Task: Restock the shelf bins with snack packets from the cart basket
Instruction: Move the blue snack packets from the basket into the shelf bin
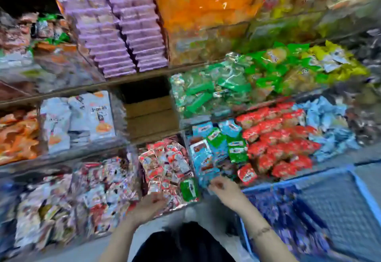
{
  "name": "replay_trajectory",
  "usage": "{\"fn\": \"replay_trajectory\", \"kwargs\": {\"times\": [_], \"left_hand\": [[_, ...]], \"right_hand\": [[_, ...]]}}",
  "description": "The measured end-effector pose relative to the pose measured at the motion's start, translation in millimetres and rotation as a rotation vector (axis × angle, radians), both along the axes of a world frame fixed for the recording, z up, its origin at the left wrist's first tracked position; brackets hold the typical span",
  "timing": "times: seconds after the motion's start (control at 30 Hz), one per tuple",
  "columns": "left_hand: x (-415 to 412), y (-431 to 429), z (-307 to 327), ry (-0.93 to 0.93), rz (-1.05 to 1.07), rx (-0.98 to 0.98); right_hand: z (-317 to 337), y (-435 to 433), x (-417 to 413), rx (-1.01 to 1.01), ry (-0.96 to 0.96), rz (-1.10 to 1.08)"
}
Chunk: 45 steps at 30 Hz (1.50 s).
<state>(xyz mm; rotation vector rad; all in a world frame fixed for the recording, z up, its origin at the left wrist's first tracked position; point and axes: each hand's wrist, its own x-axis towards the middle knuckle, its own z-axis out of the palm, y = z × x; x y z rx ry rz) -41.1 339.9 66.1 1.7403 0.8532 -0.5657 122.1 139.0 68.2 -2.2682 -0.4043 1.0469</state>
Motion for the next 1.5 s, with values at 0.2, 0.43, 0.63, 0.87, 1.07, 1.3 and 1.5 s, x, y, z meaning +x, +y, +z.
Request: {"fn": "replay_trajectory", "kwargs": {"times": [0.2,0.43,0.63,0.87,1.07,1.3,1.5], "left_hand": [[-60.7,-34.7,-32.0,0.166,0.009,-0.032],[-85.3,-66.2,-26.8,0.062,0.054,0.098],[-120.8,-143.8,-27.2,0.102,0.077,-0.024],[-144.7,-195.3,-38.0,0.173,0.281,-0.111],[-120.3,-229.0,-55.8,0.176,0.292,-0.055],[-44.2,-309.5,-87.8,0.234,0.269,0.046],[19.7,-378.6,-124.6,0.335,0.202,0.101]], "right_hand": [[-59.0,-106.2,-62.4,-0.231,0.140,-0.070],[-84.5,-180.5,-124.3,-0.166,0.242,-0.358],[-75.1,-229.0,-142.9,-0.160,0.241,-0.386],[-68.2,-267.2,-119.0,-0.184,0.219,-0.363],[-62.2,-306.2,-68.1,-0.161,0.103,-0.334],[-77.1,-373.0,33.4,-0.226,0.057,-0.189],[-112.7,-415.7,95.9,-0.292,0.107,-0.108]]}}
